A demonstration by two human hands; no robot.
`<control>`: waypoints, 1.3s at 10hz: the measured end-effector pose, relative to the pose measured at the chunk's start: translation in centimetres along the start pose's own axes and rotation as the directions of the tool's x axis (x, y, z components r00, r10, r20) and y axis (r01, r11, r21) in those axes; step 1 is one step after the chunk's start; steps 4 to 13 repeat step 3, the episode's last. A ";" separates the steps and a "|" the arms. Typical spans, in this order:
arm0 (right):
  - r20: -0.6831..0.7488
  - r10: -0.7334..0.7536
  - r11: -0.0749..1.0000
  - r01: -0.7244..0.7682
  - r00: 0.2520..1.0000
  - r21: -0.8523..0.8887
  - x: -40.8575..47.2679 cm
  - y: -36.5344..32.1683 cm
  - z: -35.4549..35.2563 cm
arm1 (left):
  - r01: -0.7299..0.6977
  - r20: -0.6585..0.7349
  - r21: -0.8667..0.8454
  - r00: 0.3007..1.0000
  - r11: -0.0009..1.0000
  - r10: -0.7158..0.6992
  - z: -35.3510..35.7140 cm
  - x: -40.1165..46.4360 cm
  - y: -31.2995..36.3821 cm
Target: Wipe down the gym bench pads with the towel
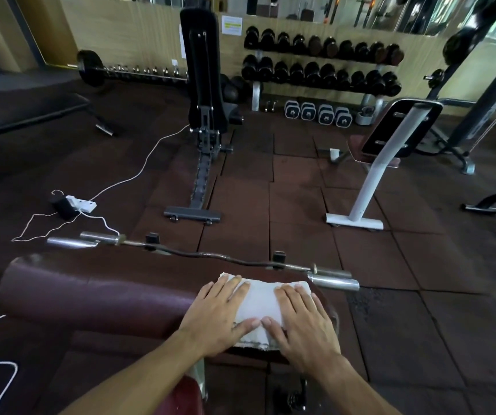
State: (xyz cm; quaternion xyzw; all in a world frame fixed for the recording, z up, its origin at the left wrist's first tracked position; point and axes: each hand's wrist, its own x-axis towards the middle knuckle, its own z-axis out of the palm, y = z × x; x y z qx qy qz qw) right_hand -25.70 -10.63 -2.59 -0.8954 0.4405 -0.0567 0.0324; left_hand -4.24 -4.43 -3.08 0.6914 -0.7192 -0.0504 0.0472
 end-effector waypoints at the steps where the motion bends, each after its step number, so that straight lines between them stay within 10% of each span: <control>1: 0.030 0.019 1.000 -0.019 0.999 0.003 0.1 -0.2 -0.2 | 0.010 0.039 -0.032 0.999 0.999 -0.008 -0.7 0.2 0.1; 2: 0.118 -0.013 0.997 0.004 0.993 0.078 -0.3 1.0 -0.5 | 0.036 0.132 -0.096 0.991 0.995 -0.024 -0.8 0.3 0.3; 3: -0.151 0.050 0.987 -0.026 0.987 0.160 1.0 0.4 -2.3 | -0.054 -0.086 0.035 0.995 0.998 0.057 -1.5 -0.3 -1.0; 13: -0.151 0.050 0.987 -0.026 0.987 0.160 1.0 0.4 -2.3 | -0.054 -0.086 0.035 0.995 0.998 0.057 -1.5 -0.3 -1.0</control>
